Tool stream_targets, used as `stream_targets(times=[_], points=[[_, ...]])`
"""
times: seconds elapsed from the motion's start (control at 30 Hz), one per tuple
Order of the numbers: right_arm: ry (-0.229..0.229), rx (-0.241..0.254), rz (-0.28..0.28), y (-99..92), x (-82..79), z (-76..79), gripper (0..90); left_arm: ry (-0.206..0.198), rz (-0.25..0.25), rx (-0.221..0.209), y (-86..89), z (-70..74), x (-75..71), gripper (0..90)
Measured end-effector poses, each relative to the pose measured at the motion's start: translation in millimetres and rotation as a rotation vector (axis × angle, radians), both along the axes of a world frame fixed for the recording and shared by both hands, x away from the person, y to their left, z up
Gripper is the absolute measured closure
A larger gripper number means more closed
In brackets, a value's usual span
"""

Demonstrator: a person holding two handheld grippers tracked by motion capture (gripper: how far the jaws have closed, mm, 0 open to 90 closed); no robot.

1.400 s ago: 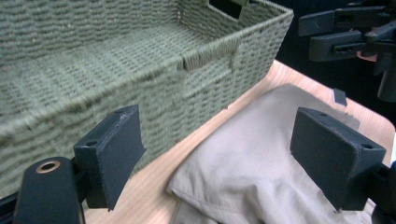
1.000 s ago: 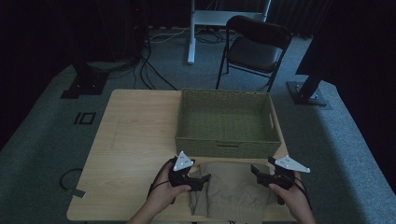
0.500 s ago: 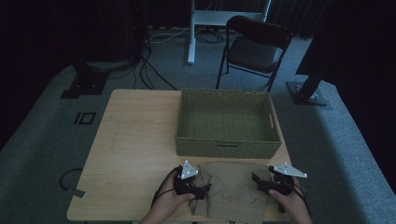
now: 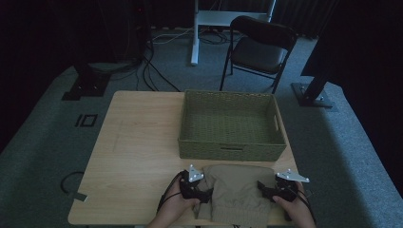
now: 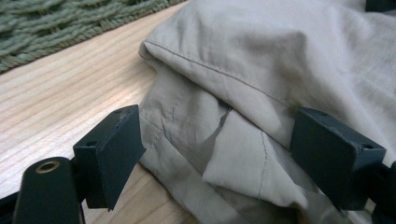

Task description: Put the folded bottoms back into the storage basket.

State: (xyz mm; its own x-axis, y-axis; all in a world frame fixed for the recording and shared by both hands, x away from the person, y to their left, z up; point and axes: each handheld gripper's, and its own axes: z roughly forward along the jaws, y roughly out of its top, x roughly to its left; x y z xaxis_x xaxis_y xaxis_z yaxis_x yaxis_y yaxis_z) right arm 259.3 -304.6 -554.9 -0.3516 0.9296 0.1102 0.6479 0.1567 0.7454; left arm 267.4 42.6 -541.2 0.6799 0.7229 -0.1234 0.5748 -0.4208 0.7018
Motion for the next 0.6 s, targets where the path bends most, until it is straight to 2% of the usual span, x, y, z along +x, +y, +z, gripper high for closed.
stream_targets(times=[0.07,0.2,0.4,0.53,0.6], points=[[-0.001,-0.008,0.005,0.4,0.5,0.0,13.2,-0.014,-0.002,0.023,-4.1,-4.6,0.8,17.8],[-0.002,-0.027,0.017,1.4,1.3,-0.1,13.2,-0.032,-0.007,0.029,-7.6,-6.6,2.6,16.0],[-0.002,-0.035,0.017,2.0,1.2,-0.2,13.6,-0.081,-0.015,0.043,-13.0,-10.7,5.5,15.0],[-0.005,-0.035,-0.003,2.6,0.3,-0.1,15.9,-0.082,-0.014,0.048,-15.6,-10.6,9.0,15.0],[-0.007,-0.052,-0.005,3.9,-0.5,0.0,17.7,-0.094,-0.021,0.074,-19.8,-10.8,8.9,15.3]])
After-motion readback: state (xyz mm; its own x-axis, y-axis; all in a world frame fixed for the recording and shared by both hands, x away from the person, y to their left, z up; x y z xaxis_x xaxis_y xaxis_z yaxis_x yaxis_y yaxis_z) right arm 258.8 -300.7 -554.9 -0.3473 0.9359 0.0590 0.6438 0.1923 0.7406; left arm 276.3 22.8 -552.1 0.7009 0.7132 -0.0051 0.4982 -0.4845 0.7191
